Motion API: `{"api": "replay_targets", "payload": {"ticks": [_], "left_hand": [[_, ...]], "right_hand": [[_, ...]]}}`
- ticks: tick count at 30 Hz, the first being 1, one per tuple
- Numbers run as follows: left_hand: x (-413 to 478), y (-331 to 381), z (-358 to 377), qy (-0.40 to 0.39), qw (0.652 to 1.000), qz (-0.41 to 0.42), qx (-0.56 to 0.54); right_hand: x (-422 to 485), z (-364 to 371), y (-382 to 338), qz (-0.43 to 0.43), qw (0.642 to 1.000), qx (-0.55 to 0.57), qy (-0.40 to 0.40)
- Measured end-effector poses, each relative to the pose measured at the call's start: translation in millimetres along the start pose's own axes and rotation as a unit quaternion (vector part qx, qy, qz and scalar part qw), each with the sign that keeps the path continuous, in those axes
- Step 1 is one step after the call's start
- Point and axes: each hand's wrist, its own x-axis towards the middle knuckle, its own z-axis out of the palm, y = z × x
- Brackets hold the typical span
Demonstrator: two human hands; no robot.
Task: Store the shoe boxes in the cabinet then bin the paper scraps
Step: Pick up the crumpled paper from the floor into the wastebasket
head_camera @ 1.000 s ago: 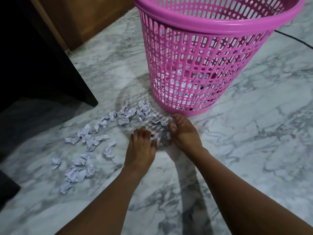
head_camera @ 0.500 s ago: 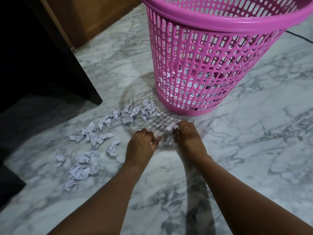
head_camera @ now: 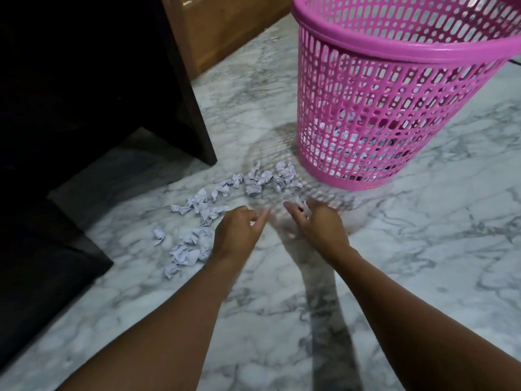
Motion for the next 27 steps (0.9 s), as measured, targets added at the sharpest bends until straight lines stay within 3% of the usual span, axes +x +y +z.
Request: {"api": "replay_targets", "payload": {"ticks": [8, 15, 18, 22, 24, 27], "left_hand": [[-12, -75, -48, 0.174, 0.978, -0.102, -0.052], [-19, -120, -51, 0.169, 0.98, -0.098, -0.046], [-23, -129, -46, 0.161, 0.981, -0.11, -0.008], [-30, -141, -44, 0.158, 0.982, -0.103, -0.01], [-31, -148, -41, 0.158, 0.984, -0.085, 0.011], [-31, -156, -35, 0.146, 0.983, -0.1, 0.047]], "right_hand": [[11, 47, -67, -0.107, 0.991, 0.022, -0.078], [25, 87, -119, -0.208, 0.972, -0.047, -0.1], [33, 106, -126, -0.294, 0.942, -0.114, -0.115], [43, 123, -133, -0.319, 0.924, -0.136, -0.158], [44, 129, -131, -0.305, 0.911, -0.165, -0.222], [47, 135, -118, -0.313, 0.906, -0.138, -0.247]]}}
